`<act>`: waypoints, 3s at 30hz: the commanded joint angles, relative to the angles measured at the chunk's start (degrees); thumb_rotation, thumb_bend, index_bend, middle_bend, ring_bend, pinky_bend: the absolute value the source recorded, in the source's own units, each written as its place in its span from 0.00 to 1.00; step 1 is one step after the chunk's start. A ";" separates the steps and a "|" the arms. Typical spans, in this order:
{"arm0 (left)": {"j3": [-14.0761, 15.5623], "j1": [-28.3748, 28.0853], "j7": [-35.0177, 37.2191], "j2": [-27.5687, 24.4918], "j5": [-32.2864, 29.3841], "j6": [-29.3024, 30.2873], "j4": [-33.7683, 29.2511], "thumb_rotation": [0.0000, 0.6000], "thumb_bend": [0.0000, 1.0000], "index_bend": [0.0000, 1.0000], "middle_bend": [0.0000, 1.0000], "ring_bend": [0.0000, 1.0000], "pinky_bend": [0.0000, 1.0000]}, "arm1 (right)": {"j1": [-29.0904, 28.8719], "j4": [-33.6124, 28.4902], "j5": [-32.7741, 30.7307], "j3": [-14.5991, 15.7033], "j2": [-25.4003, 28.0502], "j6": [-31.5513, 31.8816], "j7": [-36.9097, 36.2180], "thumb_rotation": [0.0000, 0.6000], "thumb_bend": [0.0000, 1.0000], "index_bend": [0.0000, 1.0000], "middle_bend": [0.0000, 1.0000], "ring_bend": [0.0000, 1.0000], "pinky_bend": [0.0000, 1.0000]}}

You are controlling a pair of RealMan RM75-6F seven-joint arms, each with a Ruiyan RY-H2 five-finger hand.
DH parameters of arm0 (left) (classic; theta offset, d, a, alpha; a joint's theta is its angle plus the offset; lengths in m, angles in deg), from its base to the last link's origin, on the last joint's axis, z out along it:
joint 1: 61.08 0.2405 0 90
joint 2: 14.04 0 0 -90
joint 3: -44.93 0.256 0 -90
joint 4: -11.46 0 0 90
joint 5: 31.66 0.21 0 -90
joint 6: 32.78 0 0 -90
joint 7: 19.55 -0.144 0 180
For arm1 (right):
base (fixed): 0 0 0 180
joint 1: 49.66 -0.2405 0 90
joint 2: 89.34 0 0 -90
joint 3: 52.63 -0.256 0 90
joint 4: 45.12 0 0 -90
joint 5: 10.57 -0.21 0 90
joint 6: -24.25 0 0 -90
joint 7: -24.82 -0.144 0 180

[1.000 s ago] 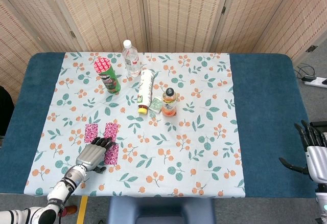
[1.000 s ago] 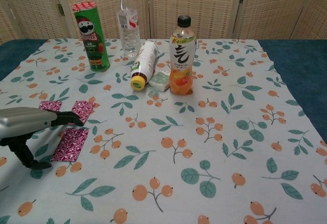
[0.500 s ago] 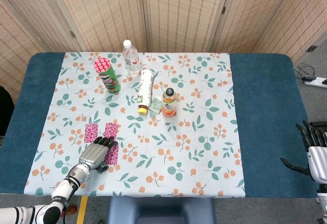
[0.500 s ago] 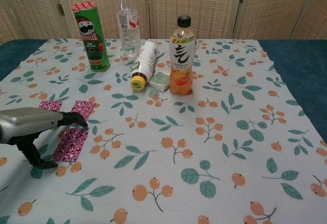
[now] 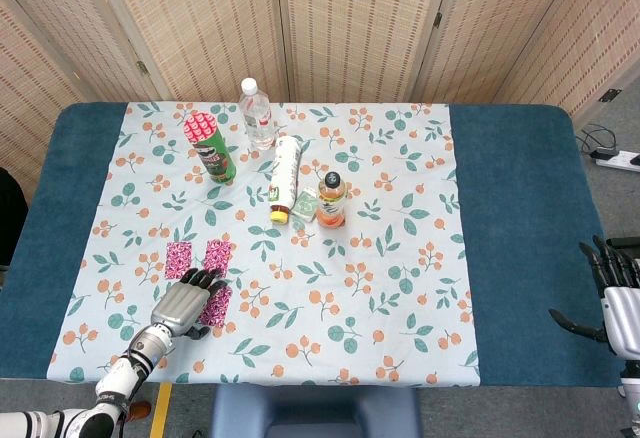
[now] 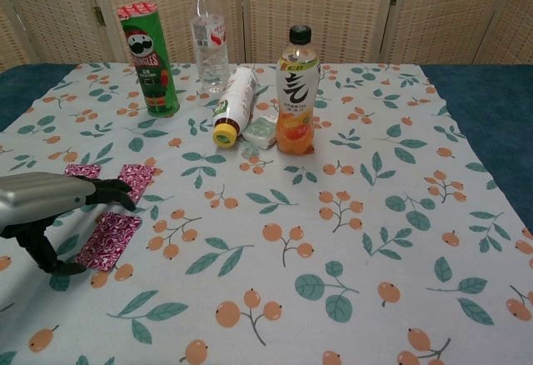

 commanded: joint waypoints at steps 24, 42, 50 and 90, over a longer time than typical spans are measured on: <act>0.36 -0.72 -3.32 2.05 -3.28 1.08 1.62 1.00 0.32 0.17 0.00 0.00 0.00 | 0.22 -0.31 -0.02 0.11 0.14 0.11 -0.03 0.82 0.19 0.00 0.00 0.00 0.00; 0.58 0.59 -2.20 1.65 -0.64 4.05 0.96 1.00 0.33 0.28 0.00 0.00 0.00 | 0.22 0.08 0.00 0.04 0.04 0.11 -0.45 0.82 0.19 0.00 0.00 0.00 0.00; -0.58 0.80 -1.09 -0.97 0.64 4.95 0.27 1.00 0.33 0.28 0.00 0.00 0.00 | 0.27 -0.17 0.21 0.12 0.28 0.19 -1.04 0.82 0.20 0.00 0.00 0.00 0.00; -5.22 -2.24 10.85 -0.34 -0.48 -8.38 21.85 1.00 0.33 0.23 0.00 0.00 0.00 | 0.84 -3.89 -0.05 -0.39 1.78 1.69 2.38 0.82 0.19 0.00 0.00 0.00 0.00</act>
